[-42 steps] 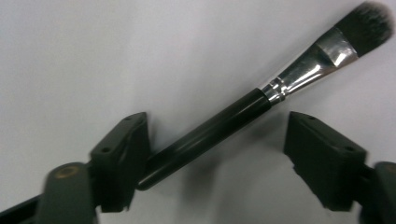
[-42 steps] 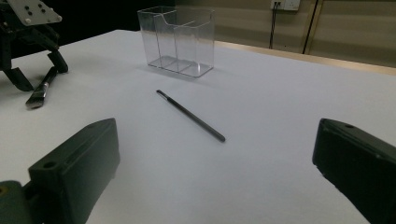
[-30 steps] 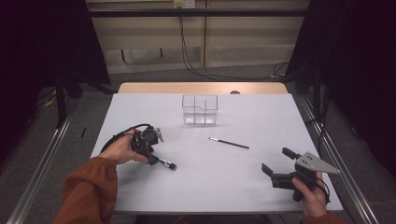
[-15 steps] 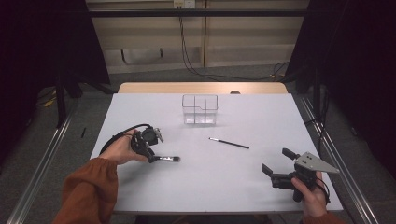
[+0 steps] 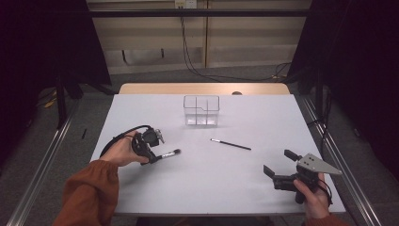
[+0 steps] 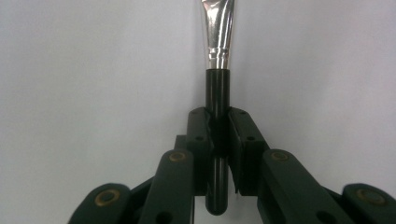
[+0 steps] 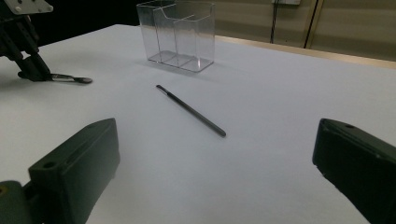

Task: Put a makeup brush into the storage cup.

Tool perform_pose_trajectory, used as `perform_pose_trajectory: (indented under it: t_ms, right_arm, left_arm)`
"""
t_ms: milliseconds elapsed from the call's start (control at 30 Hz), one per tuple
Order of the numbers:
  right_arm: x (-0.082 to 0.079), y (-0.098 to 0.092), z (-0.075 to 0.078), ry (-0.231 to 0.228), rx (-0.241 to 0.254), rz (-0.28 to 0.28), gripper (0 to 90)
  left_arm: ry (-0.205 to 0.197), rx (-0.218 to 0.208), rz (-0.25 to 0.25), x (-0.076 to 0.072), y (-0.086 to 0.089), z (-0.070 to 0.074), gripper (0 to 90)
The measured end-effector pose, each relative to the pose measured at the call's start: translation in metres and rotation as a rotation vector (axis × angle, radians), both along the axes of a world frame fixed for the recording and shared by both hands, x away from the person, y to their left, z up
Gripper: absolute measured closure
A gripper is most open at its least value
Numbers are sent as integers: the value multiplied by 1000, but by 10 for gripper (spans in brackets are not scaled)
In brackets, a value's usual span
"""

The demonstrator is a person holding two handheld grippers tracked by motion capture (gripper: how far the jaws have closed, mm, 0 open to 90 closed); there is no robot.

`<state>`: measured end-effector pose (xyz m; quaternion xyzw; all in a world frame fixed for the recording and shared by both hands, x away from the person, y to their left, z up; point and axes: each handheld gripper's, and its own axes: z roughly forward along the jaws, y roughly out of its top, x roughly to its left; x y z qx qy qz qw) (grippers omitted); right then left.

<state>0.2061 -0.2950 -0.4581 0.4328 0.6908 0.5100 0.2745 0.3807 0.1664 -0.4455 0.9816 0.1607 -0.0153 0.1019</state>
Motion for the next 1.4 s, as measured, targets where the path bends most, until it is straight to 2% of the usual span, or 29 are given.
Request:
perform_pose_trajectory:
  t_ms: [200,267,467,633,767,900,967,1000,1067,1133,1233,1300,1367,1400]
  right_arm:
    - [1,0,0,6,1,-5,0]
    - [1,0,0,7,1,-5,0]
    - [1,0,0,7,2,-7,0]
    - [1,0,0,5,2,-5,0]
    - [1,0,-1,5,1,-6,0]
    - [1,0,0,6,1,-4,0]
    - [1,0,0,6,2,-5,0]
    - [1,0,0,6,2,-5,0]
    - [1,0,0,5,2,-5,0]
    - [1,0,0,5,2,-5,0]
    - [1,0,0,6,3,-5,0]
    - [1,0,0,6,3,-6,0]
    - [1,0,0,6,4,-6,0]
    - [1,0,0,6,5,-7,0]
  left_arm:
    - [11,-54,46,1,6,0,799]
    - [15,-70,47,1,10,0,799]
    - [15,-87,69,0,12,0,799]
    - [9,-116,87,0,16,0,799]
    - [5,-165,122,-1,24,0,799]
    - [1,-243,162,-2,33,1,800]
    - [5,-282,172,-3,36,2,799]
    - [16,-308,194,-4,37,1,799]
    - [12,-317,196,-5,38,0,799]
    - [12,-345,206,-6,39,0,799]
    - [-5,-398,228,-8,41,1,799]
    - [-4,-424,223,-9,43,2,799]
    - [0,-477,236,-11,45,3,799]
    - [-13,-488,233,-12,47,4,798]
